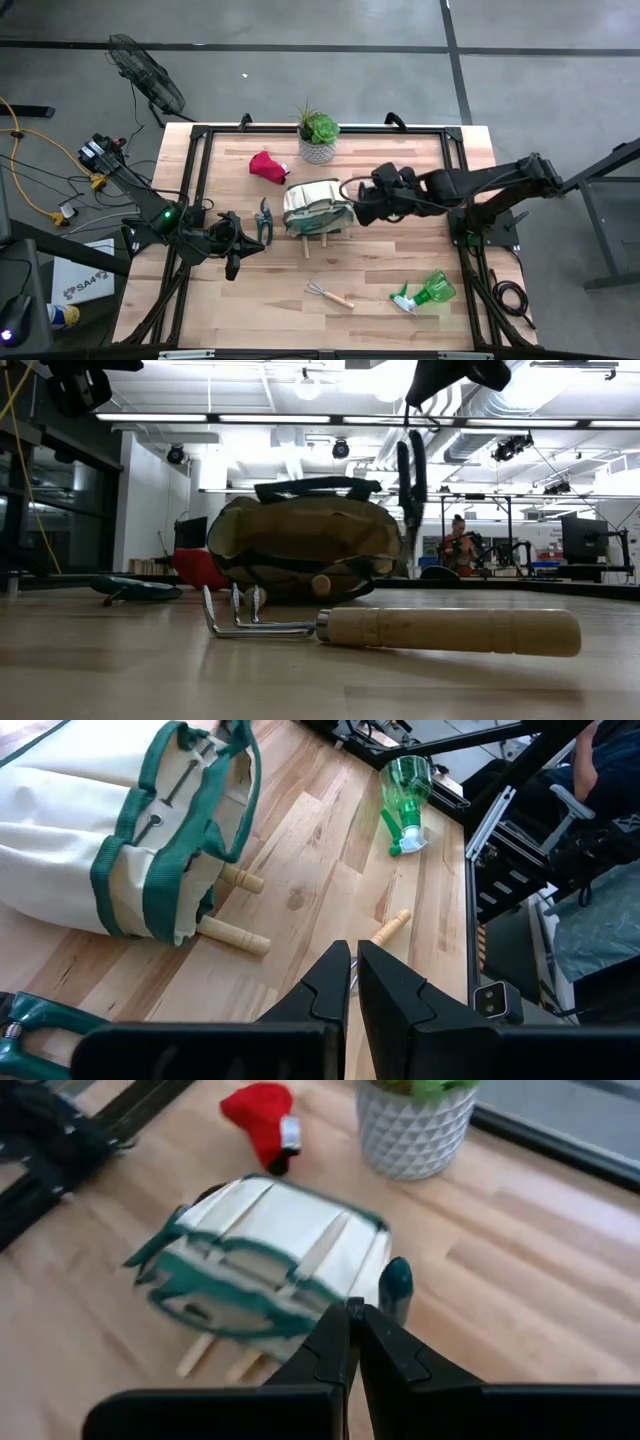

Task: Pick & Place Garden tools in Gardening bag
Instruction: Put the bottom green shear scissor into the gardening bag, then adjust the gardening bag

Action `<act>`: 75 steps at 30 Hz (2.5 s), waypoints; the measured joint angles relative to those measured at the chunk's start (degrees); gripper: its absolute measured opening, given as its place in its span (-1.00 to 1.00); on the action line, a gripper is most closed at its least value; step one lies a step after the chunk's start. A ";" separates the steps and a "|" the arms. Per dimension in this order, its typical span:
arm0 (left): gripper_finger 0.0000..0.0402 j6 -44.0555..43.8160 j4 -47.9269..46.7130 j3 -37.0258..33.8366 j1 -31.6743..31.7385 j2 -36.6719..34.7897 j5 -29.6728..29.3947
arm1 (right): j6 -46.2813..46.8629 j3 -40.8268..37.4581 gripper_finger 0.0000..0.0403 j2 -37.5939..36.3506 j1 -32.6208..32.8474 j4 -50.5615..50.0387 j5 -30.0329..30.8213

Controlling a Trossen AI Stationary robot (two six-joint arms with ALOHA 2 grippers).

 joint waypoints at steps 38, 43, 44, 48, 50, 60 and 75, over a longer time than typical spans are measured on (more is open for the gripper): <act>-0.89 -0.42 -0.02 0.00 -0.01 -0.01 -0.07 | 9.27 -22.46 -0.98 -0.22 -7.90 -1.14 -6.37; -0.89 -0.42 0.00 0.00 -0.01 0.00 -0.07 | 9.27 -27.08 -0.98 -0.22 -9.60 5.79 -6.81; -0.89 -0.42 0.00 0.00 -0.01 0.00 -0.07 | 9.25 -27.80 -0.98 -0.22 -9.90 6.95 -6.92; -0.89 -0.42 0.00 0.00 0.01 0.00 -0.09 | 9.21 -29.99 -0.98 -0.22 -10.75 9.05 -7.52; -0.89 -0.42 0.00 0.00 0.00 -0.02 -0.09 | 8.88 -30.96 -0.98 -0.22 -11.06 10.48 -7.74; -0.89 -0.43 0.00 0.00 -0.01 0.00 -0.09 | 9.13 -32.65 -0.89 -0.22 -11.06 12.59 -9.39; -0.89 -1.28 -0.01 0.00 0.01 -0.02 -0.09 | 4.64 -32.61 -0.14 -1.61 -11.06 17.24 -16.82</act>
